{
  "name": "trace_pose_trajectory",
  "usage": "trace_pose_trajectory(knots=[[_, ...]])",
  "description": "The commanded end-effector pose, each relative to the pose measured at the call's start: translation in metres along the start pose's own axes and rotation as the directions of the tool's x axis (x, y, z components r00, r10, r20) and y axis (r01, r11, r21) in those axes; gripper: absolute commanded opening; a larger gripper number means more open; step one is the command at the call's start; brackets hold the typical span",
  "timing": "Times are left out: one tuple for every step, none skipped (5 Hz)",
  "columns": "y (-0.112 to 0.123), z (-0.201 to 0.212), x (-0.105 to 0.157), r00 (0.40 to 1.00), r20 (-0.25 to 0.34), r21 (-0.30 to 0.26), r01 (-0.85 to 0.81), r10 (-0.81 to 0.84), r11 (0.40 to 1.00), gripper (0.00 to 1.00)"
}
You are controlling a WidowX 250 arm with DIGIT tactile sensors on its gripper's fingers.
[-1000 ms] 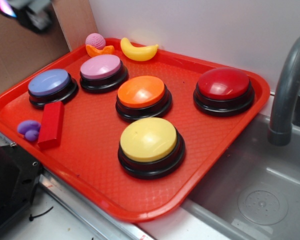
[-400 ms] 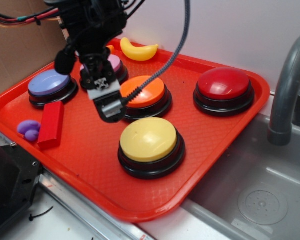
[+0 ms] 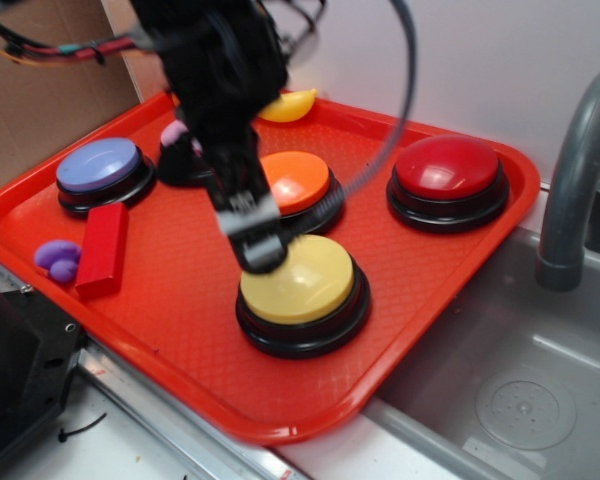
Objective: Push the yellow button.
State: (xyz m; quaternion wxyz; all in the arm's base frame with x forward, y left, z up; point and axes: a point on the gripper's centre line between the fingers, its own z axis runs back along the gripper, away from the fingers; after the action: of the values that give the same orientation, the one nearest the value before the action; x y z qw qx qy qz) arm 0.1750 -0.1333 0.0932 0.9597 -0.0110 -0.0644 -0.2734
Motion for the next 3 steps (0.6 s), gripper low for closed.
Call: trace_pose_trajectory(knots=[[-0.009,-0.036,0.012,0.998,0.007,-0.015,0.068,-0.068,0.998,1.00],[-0.008,-0.041,0.014,0.997,0.004,-0.019,0.081,-0.081,0.997,1.00],[-0.007,-0.048,0.013,0.996,-0.026,-0.036,0.080,-0.081,0.996,1.00]])
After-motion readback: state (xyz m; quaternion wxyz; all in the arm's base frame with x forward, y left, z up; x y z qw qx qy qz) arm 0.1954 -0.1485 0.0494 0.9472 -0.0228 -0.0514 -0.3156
